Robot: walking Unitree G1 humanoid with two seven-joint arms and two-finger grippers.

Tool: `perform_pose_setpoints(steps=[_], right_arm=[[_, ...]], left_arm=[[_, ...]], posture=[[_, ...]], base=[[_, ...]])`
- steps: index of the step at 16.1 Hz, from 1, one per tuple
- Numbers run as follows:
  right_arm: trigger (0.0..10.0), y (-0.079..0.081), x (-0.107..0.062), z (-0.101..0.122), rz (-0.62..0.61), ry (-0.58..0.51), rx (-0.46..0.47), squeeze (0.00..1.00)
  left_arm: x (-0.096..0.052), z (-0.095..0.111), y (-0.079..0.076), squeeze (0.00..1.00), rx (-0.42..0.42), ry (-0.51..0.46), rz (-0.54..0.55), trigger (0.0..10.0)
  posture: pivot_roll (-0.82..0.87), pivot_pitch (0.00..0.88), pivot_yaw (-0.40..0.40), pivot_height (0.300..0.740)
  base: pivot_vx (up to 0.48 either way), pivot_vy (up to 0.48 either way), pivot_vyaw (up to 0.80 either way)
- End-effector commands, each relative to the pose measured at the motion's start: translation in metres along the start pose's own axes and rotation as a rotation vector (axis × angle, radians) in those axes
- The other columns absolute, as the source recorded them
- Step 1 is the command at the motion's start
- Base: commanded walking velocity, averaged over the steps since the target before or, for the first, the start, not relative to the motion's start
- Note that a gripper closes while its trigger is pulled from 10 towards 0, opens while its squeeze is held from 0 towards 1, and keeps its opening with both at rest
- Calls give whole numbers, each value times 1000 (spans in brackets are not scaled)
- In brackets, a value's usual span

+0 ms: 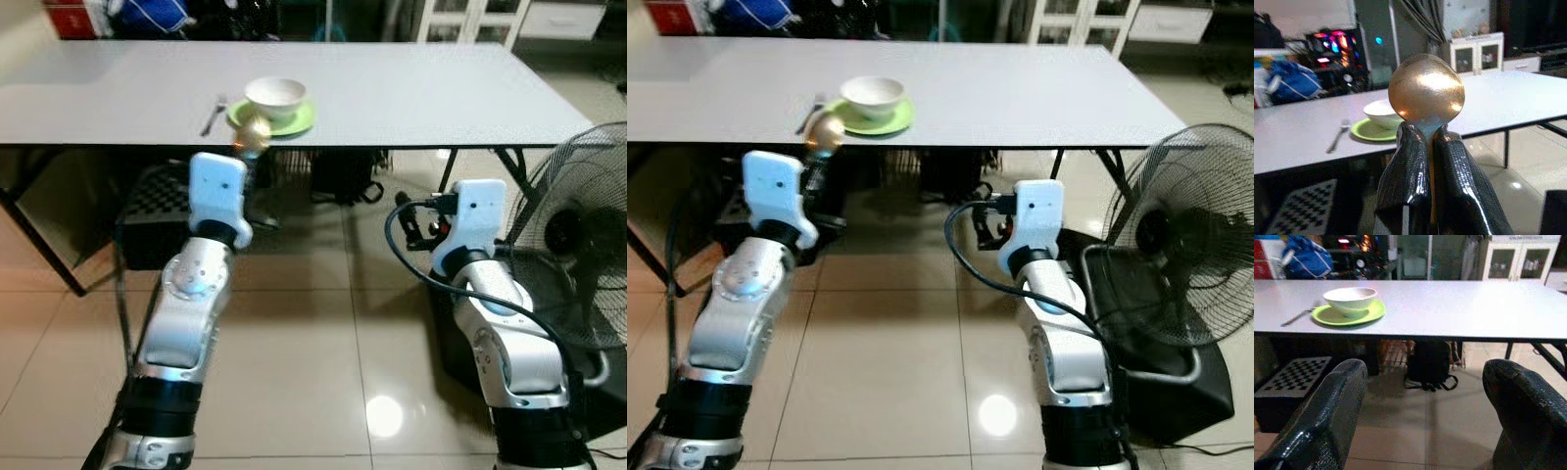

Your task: Setting the table

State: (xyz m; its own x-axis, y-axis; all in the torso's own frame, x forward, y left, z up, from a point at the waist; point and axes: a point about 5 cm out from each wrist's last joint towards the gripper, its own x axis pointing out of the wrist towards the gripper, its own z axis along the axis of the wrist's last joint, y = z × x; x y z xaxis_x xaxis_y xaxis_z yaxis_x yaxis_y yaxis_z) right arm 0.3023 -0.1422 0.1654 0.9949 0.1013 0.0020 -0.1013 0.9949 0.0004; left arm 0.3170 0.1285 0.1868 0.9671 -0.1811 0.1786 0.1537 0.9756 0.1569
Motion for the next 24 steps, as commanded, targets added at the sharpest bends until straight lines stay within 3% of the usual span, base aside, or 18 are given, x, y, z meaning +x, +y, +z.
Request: perform_pose_setpoints(steps=[1, 16, 21, 24], right_arm=[[10000, 3, 3, 3, 9, -12, -1, 0], [10000, 0, 3, 0, -11, 8, 12, 0], [10000, -2, 2, 0, -9, 11, -1, 0], [10000, 5, 2, -1, 24, 11, -8, 0]], left_arm=[[1, 2, 3, 0, 4, -2, -3, 10000], [-3, -13, -7, 0, -10, 57, -99, 10000], [-5, -24, -12, 0, -23, 99, -105, 10000], [-8, -32, -9, 0, -23, 129, -101, 10000]], posture=[[-2, 0, -3, 740], [-5, 0, 0, 740], [-10, 0, 2, 740], [-4, 0, 3, 740]], base=[[435, 0, 0], [435, 0, -86], [438, 0, -581], [435, 0, 0]])
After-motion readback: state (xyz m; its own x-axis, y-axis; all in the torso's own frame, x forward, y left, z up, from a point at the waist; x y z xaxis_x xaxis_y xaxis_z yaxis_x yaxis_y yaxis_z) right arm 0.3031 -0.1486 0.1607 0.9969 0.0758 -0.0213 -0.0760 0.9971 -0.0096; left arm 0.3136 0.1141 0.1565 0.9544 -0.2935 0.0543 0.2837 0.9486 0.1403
